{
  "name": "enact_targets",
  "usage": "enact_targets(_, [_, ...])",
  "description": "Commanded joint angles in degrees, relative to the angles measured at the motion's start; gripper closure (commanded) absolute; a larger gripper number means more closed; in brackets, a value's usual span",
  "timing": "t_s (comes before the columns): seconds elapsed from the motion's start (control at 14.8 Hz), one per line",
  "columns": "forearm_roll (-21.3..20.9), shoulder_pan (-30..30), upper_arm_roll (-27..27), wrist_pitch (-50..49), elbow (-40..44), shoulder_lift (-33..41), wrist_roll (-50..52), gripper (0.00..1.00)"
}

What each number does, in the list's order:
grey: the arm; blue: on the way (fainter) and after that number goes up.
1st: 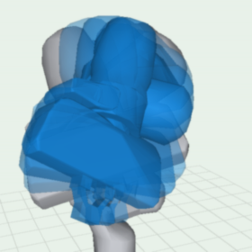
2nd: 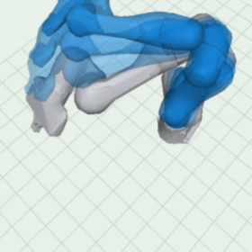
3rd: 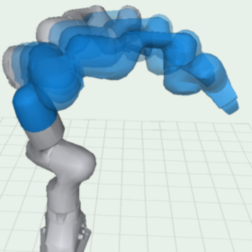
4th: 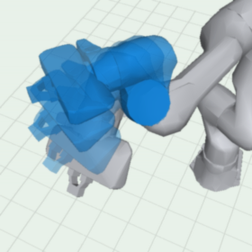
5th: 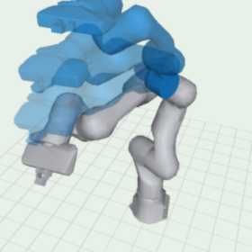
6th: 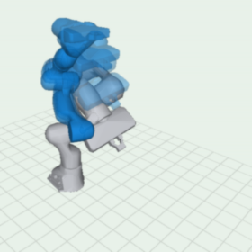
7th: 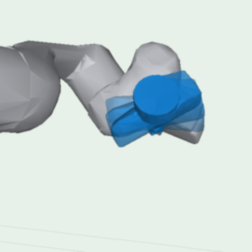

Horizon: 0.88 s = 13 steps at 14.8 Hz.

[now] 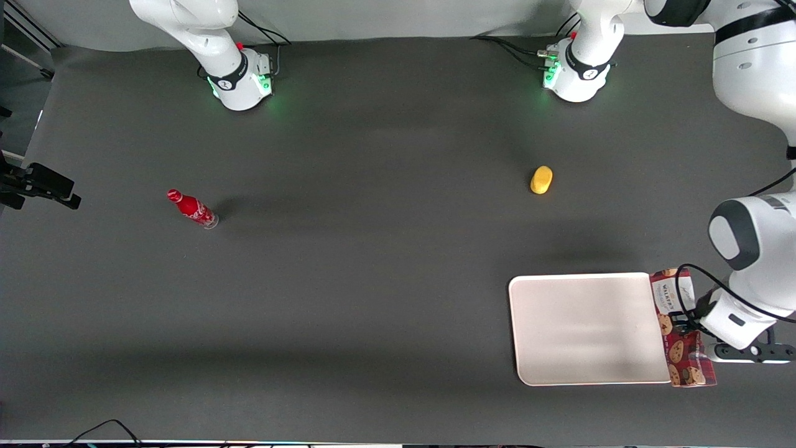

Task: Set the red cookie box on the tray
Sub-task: 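Lift the cookie box with the left gripper and carry it over the tray, then lower the cookie box flat onto the white tray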

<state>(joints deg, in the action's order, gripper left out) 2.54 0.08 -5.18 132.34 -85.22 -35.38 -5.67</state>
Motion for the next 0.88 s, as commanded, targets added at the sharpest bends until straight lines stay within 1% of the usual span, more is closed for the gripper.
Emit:
enact_targets(0.0, [1.2,0.2,-0.3,12.6,-10.4,2.6,-2.6,1.00])
enact_targets(0.07, [1.7,0.2,-0.2,14.8,-11.2,1.8,-2.5,1.00])
enact_targets(0.14, [4.8,0.3,-0.3,15.2,-11.1,0.6,-2.7,1.00])
enact_targets(0.2, [6.1,0.3,-0.3,15.1,-11.1,-0.2,-2.8,1.00])
enact_targets(0.41, [7.1,0.3,-0.3,15.1,-10.8,-2.8,-2.7,1.00])
enact_targets(0.47, [8.3,0.3,-0.3,15.1,-10.7,-3.2,-2.7,1.00])
enact_targets(0.81, [8.5,0.4,-0.3,15.0,-9.3,-4.4,-2.7,1.00])
